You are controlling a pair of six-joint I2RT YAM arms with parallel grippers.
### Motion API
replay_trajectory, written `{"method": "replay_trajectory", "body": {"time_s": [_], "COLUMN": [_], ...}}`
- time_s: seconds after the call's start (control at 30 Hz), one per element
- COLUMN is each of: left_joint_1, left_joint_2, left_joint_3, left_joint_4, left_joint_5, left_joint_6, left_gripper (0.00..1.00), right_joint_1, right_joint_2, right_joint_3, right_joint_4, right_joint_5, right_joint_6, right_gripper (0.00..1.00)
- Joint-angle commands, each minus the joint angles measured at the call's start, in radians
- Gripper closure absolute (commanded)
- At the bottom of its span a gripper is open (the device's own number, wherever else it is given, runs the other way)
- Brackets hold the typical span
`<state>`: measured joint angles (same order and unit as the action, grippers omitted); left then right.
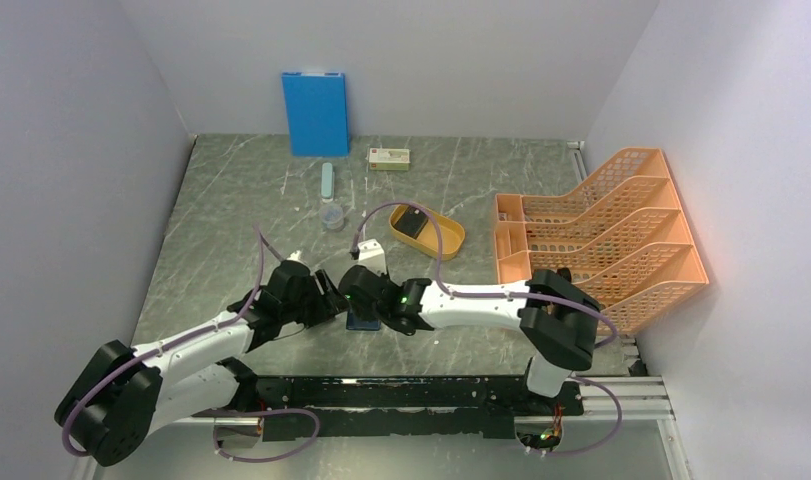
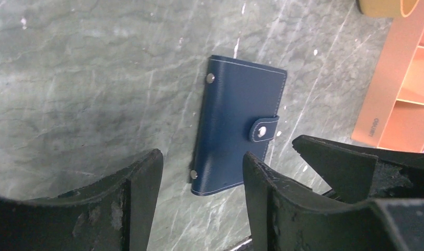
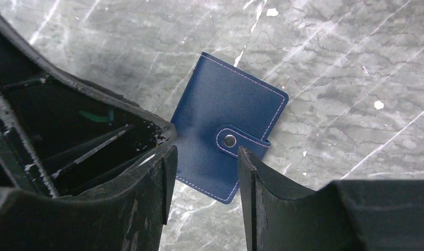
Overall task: Put the credit cards into the card holder
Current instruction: Open the card holder at the center of the board.
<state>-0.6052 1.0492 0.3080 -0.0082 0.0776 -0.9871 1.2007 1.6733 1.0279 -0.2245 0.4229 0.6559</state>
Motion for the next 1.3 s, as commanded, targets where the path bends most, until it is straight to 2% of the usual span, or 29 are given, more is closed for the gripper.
{"method": "replay_trajectory", "body": {"time_s": [0.0,0.23,0.7,1.27], "left_joint_1": [0.011,0.023,0.038,0.041], "left_joint_2": [-0.021,-0.023,0.013,0.112], "left_joint_3": [-0.029,-0.045,-0.066,-0.068], "left_joint_4": [0.039,0.046,0.098,0.160], "left_joint_5": [0.031,0.046,0.083,0.096], "left_joint_6": [-0.015,-0.007,0.005,0.007], "left_gripper": [0.40,0.48,0.55,0.62], "right_joint_1": [0.008,0.011,0.008,0.008], "right_joint_2": [0.054,0.127,0.198,0.192], "right_joint_3": [0.055,0.111,0.145,0.123], "right_joint_4": [-0.083,-0.123,-0.171,-0.182], "right_joint_5": [0.037,0.056,0.116,0.117], "right_joint_6": [0.040,0.061,0.066,0.069], "right_gripper": [0.51,0.52,0.56,0.74]}}
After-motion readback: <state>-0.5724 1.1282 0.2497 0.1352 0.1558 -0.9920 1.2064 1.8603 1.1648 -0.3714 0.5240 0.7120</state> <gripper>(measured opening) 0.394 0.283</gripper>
